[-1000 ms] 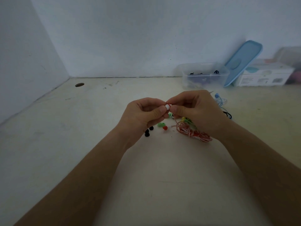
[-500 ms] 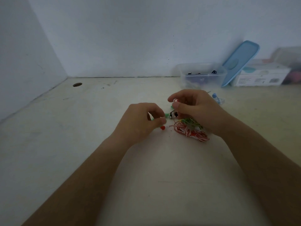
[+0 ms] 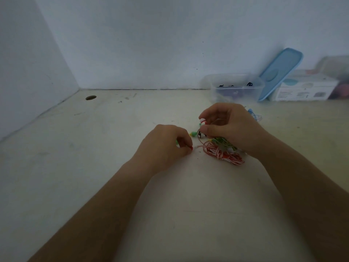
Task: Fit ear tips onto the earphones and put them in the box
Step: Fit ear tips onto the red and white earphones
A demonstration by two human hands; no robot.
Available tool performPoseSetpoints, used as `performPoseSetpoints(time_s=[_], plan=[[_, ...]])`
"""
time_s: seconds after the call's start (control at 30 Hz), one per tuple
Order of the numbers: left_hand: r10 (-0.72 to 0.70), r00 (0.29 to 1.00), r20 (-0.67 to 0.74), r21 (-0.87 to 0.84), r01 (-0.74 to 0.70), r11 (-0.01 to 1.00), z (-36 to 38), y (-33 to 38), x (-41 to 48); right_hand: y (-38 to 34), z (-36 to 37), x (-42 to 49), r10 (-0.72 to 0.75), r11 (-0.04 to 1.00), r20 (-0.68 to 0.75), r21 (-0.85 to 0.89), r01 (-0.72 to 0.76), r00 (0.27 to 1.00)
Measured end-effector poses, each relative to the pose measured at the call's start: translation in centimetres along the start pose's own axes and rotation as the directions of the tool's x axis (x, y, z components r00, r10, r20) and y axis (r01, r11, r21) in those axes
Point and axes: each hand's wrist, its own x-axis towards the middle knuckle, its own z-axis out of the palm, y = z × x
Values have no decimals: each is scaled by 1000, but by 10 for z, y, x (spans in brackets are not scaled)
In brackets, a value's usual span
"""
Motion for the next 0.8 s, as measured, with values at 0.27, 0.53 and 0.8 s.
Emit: performPoseSetpoints(time_s=[0.27,0.53,0.8], plan=[[12,998,-68,-21,-14,1000,0,2,-1,4,0,2,-44,978,-79,-206,27,996],[1,969,-248,-188,-49,981,4,1,1,7,7,0,-38,686,9,-727,33,999],[-60,955,-290,-373,-55,926,4,6,0,3,11,0,-62,665,-7,-746,36,998]])
